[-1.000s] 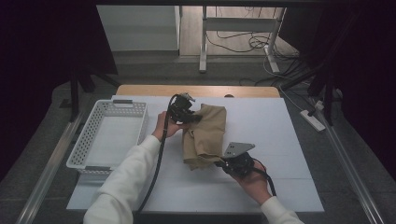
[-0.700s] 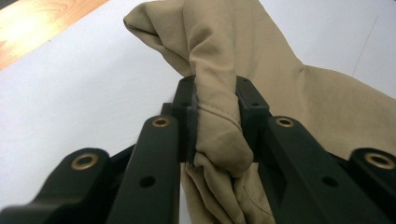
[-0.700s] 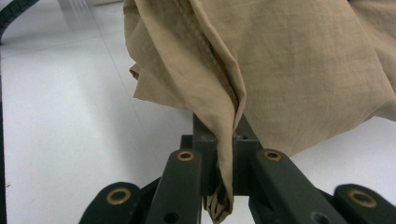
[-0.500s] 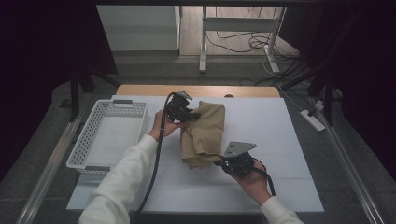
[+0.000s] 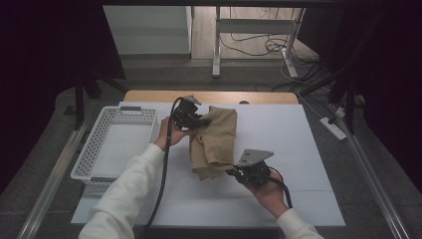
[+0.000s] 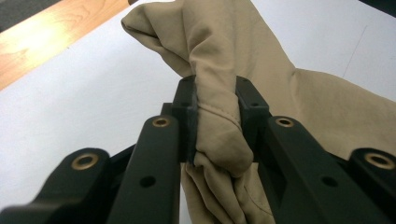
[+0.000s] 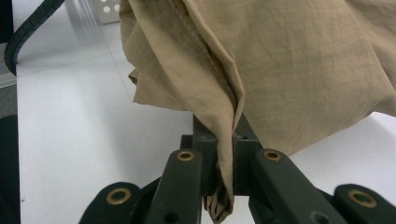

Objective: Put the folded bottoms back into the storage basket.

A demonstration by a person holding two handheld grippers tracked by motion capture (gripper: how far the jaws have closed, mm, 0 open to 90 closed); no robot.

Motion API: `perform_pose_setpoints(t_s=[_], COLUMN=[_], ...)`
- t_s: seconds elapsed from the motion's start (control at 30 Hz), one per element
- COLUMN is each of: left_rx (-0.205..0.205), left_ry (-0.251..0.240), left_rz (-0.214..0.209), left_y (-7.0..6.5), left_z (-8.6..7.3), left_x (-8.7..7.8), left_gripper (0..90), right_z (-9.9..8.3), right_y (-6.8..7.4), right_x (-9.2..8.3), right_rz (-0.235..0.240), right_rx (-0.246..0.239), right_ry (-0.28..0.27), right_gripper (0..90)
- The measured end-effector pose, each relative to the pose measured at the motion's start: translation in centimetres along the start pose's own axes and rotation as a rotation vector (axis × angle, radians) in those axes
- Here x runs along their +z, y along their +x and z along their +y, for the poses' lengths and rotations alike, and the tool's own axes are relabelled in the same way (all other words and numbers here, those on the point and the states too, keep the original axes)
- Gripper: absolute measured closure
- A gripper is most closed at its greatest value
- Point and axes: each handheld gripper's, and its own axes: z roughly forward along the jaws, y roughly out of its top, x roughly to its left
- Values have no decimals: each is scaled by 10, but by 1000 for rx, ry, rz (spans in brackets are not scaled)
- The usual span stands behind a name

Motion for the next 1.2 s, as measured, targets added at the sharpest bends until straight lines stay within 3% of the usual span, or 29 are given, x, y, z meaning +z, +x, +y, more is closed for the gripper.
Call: perform_pose_setpoints(t_s=[1.2], left_rx=[-12], left_ry=[-66], left_rz=[45], left_y=[5], left_z=[-9], left_x=[-46], left_gripper=[740], right_z=[25], right_y=[7], right_x=[8], right_rz=[31], right_rx=[-31], right_ry=[-39], right_gripper=[841])
